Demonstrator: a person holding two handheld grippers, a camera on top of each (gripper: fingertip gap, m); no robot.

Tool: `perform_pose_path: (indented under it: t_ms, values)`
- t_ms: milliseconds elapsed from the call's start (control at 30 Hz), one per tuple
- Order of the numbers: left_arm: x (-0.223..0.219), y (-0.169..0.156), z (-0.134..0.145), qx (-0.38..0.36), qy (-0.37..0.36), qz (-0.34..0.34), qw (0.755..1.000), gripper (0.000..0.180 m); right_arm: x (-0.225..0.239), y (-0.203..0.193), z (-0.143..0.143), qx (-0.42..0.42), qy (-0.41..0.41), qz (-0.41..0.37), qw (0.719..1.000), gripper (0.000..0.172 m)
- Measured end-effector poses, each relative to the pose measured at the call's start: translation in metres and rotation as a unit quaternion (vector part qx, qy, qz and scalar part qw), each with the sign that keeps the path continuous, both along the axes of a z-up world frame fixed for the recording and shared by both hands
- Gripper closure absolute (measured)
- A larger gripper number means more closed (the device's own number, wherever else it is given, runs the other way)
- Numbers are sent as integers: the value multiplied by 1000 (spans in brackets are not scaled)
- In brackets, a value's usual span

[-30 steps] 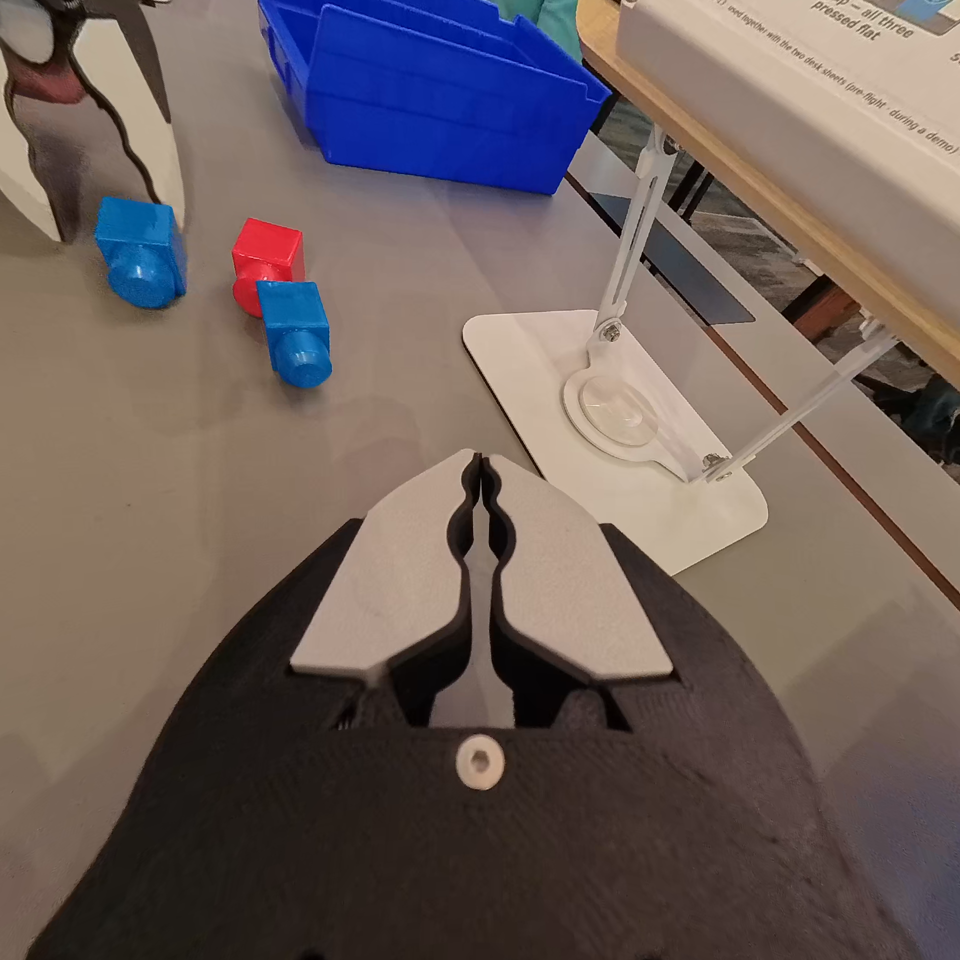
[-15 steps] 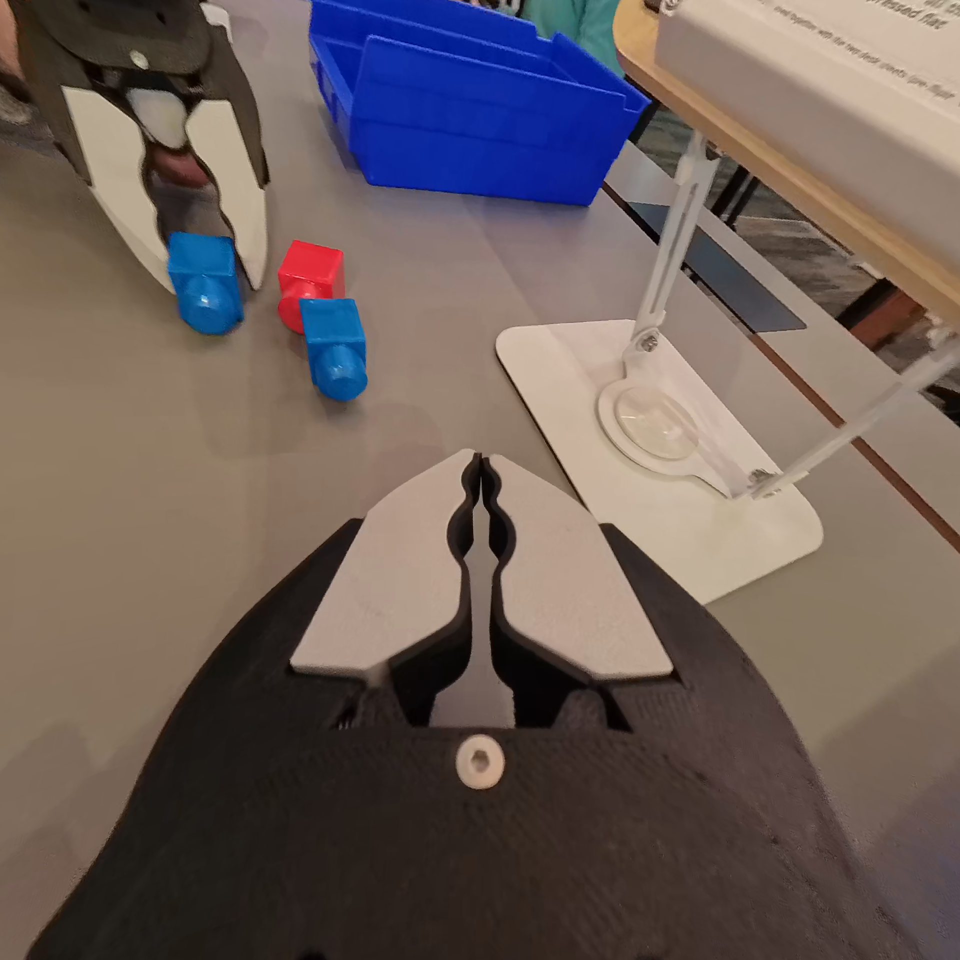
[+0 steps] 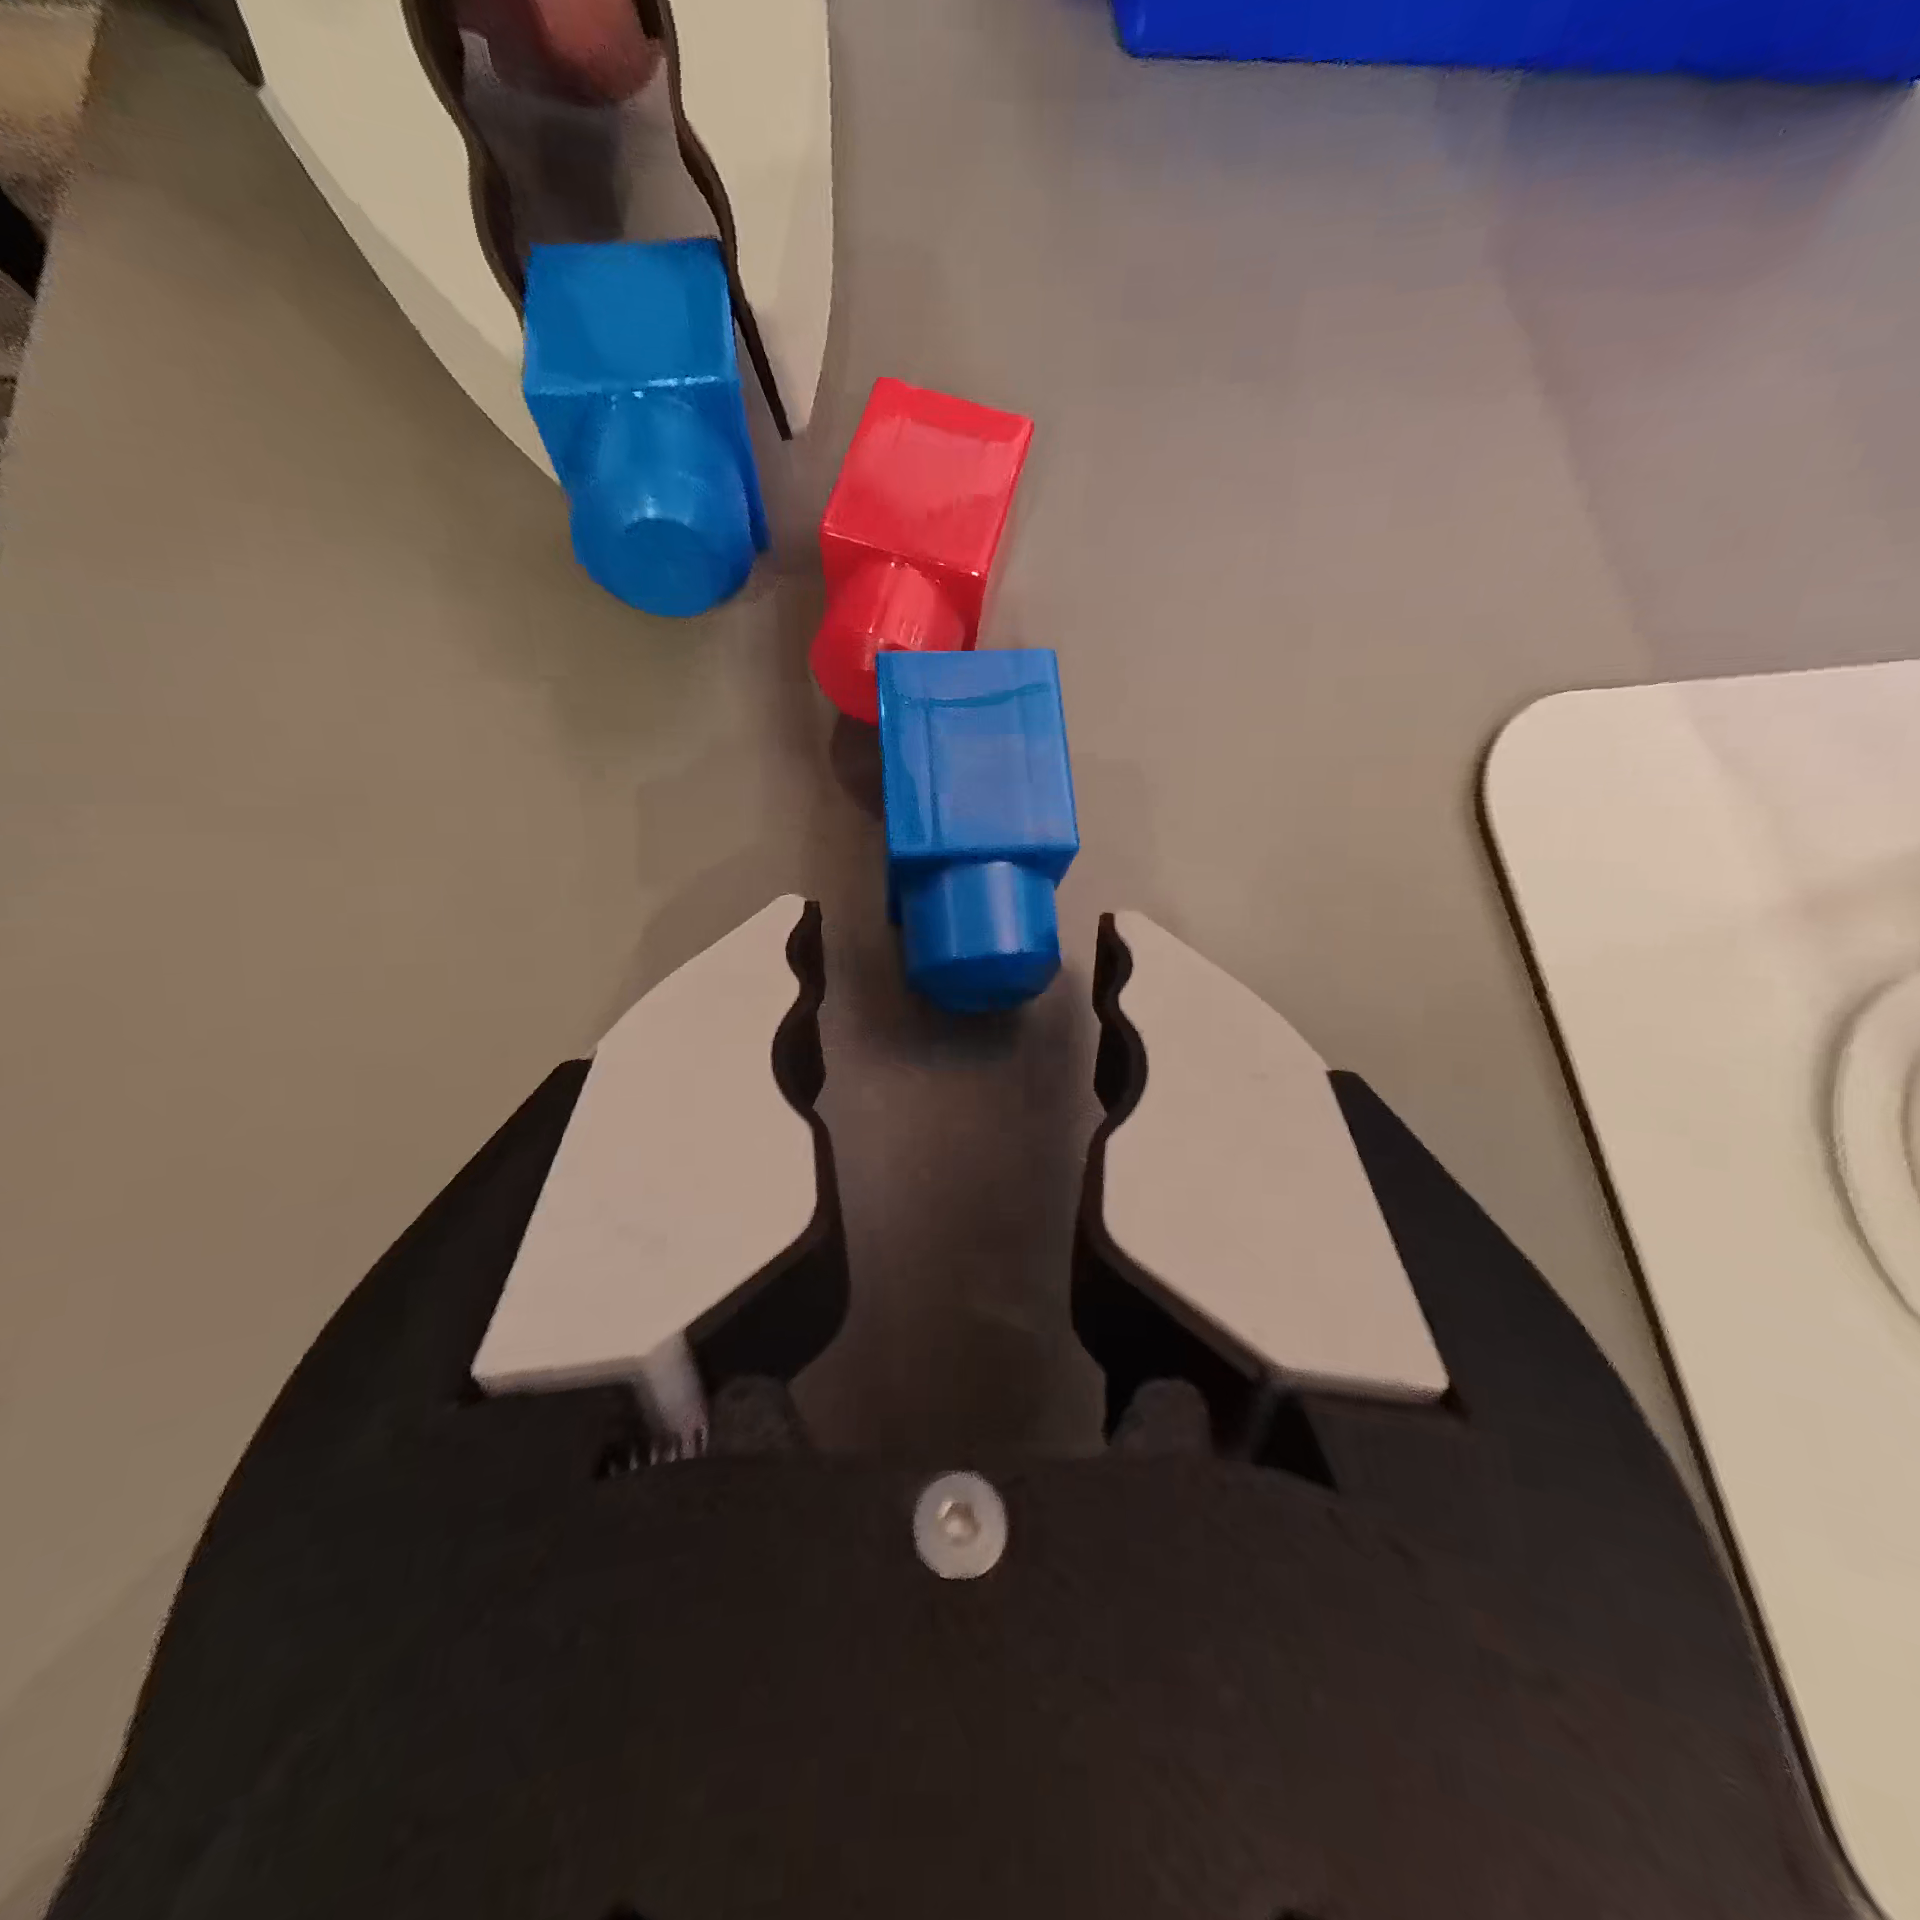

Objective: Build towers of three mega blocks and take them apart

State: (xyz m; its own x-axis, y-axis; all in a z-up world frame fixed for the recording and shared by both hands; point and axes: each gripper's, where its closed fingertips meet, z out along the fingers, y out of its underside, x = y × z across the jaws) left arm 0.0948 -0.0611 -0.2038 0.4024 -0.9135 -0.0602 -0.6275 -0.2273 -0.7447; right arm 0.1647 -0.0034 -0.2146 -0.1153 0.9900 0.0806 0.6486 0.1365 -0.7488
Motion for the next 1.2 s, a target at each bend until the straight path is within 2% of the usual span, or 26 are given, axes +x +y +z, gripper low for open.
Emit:
perform_pose_path:
  t_ms: [33, 200, 267, 400, 600, 700, 867, 1033, 1200]
  values:
    - [-1, 1, 0, 1, -3, 4, 1000, 144, -3, 0, -2, 4, -5, 1, 1000, 121]
    - [-3, 3, 1, 2, -11, 8, 1000, 144, -14, -1, -3, -2, -6, 10, 1000, 127]
    - [-2, 4, 3, 7, -18, 8, 1000, 144, -18, -1, 1, -3, 6, 13, 1000, 135]
    - [0, 7, 6, 10, -37, 12, 999, 144, -20, 0, 3, -3, 13, 14, 1000, 136]
    - [9, 15, 33, 23, -125, 17, 992, 144, -10, 1, 28, 11, 43, 27, 999, 136]
    - [20, 21, 53, 13, -193, 9, 981, 144, 0, 5, 50, 54, 58, 36, 996, 136]
    - [45, 30, 85, -26, -289, -32, 956, 144, 22, 17, 99, 175, 59, 51, 981, 136]
    - [75, 31, 108, -98, -358, -119, 921, 144, 41, 13, 148, 309, 20, 101, 946, 136]
    - [92, 41, 114, -129, -397, -171, 893, 144, 61, 14, 172, 397, -62, 142, 905, 136]
